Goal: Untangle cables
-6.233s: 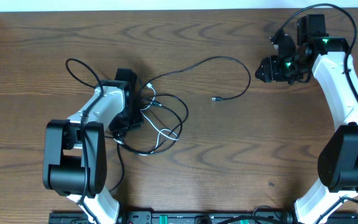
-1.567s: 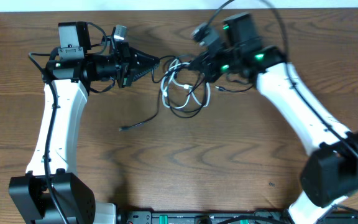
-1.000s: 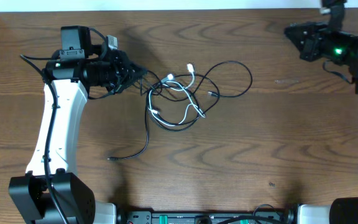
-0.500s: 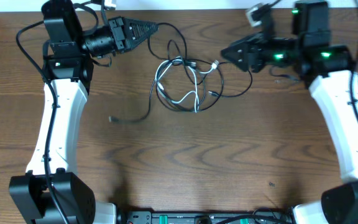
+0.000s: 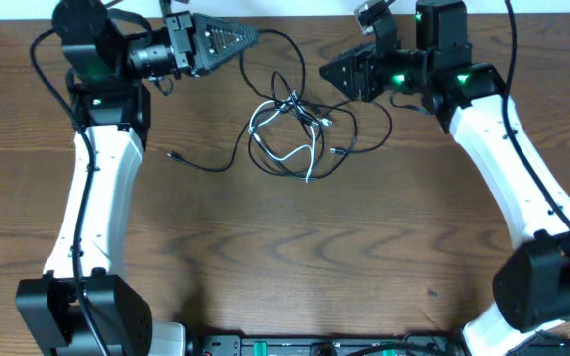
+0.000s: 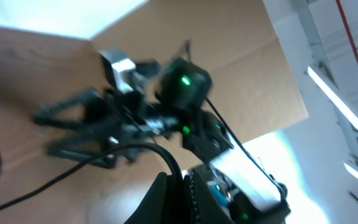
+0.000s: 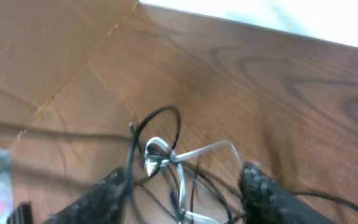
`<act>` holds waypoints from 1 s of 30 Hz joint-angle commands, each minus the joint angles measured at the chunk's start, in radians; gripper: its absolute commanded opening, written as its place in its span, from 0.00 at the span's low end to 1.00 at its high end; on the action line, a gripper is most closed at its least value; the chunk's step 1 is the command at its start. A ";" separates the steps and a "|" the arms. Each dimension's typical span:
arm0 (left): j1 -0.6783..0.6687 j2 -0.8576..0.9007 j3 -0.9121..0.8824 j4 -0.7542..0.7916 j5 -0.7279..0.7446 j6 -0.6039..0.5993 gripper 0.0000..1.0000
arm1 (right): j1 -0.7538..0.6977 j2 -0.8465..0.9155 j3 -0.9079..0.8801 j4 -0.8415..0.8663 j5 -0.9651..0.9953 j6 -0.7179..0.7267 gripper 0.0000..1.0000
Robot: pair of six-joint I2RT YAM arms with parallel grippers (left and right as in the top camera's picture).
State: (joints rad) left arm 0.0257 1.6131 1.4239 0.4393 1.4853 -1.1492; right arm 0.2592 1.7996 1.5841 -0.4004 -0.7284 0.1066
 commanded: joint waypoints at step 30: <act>-0.087 0.011 -0.016 0.008 0.085 0.105 0.08 | 0.064 0.192 0.005 -0.234 0.417 0.223 0.01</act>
State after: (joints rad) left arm -0.0666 1.6142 1.4128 0.4381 1.5517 -1.0908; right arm 0.3759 1.9945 1.5848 -0.5900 -0.5640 0.2802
